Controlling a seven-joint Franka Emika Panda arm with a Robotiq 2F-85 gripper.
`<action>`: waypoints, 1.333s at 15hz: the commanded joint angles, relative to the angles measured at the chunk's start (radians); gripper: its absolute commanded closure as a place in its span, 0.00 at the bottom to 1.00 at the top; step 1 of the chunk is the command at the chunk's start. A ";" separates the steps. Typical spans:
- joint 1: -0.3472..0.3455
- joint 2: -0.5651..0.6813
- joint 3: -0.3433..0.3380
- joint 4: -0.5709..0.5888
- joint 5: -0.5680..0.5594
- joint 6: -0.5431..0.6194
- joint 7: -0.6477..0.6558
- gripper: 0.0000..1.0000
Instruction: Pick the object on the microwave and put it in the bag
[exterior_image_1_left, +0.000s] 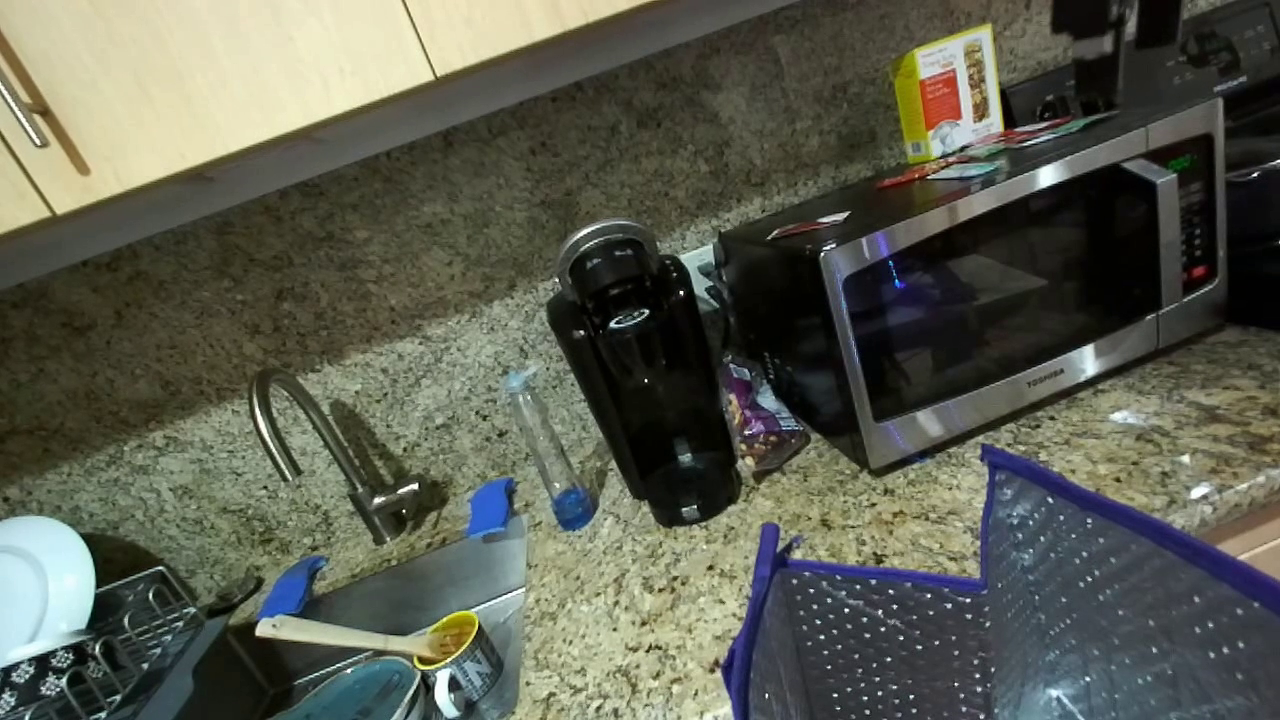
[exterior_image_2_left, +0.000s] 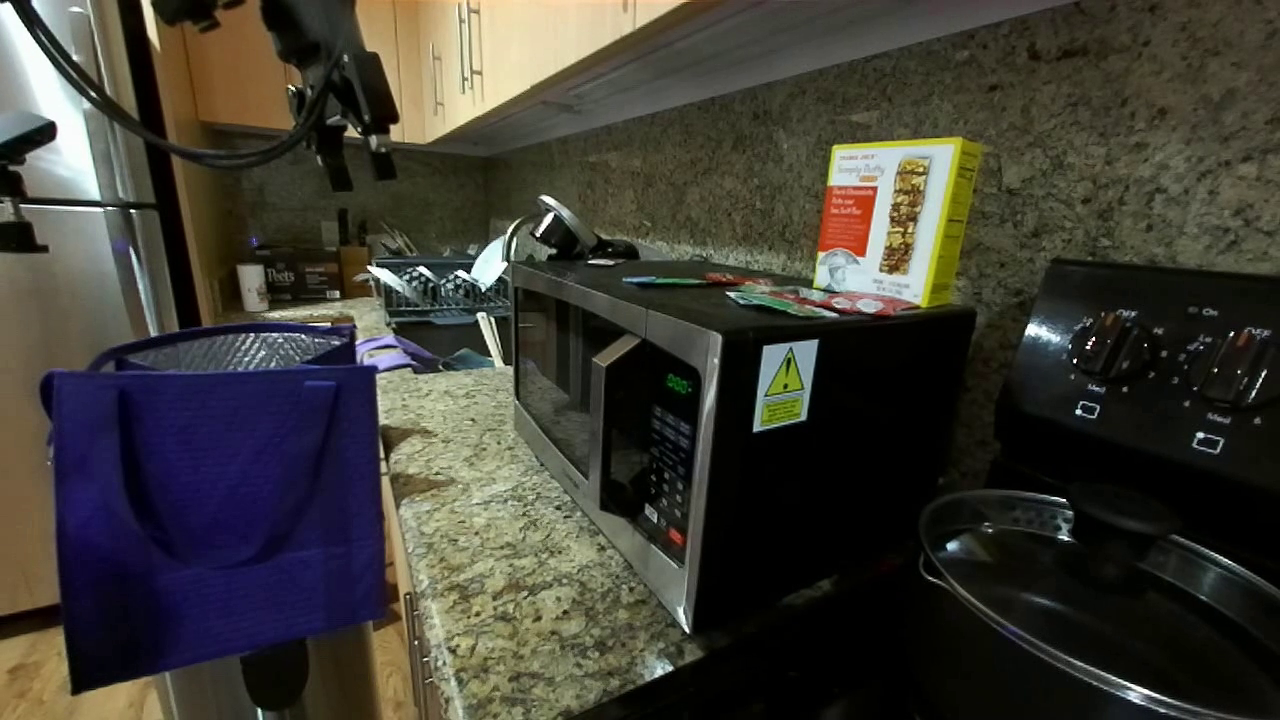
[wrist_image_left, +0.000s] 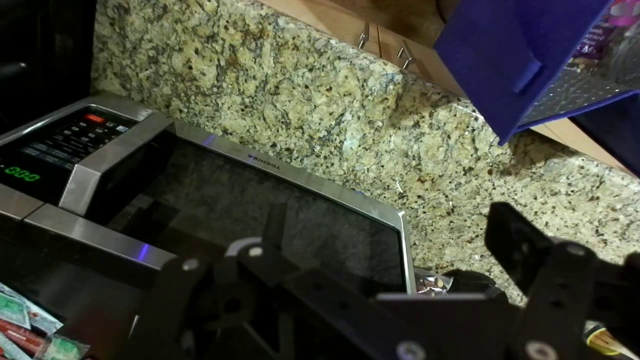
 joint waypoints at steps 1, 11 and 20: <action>0.019 0.002 -0.017 0.003 -0.004 -0.003 0.003 0.00; 0.030 0.116 -0.094 0.121 -0.001 0.106 -0.404 0.00; 0.041 0.486 -0.084 0.486 0.052 0.200 -0.647 0.00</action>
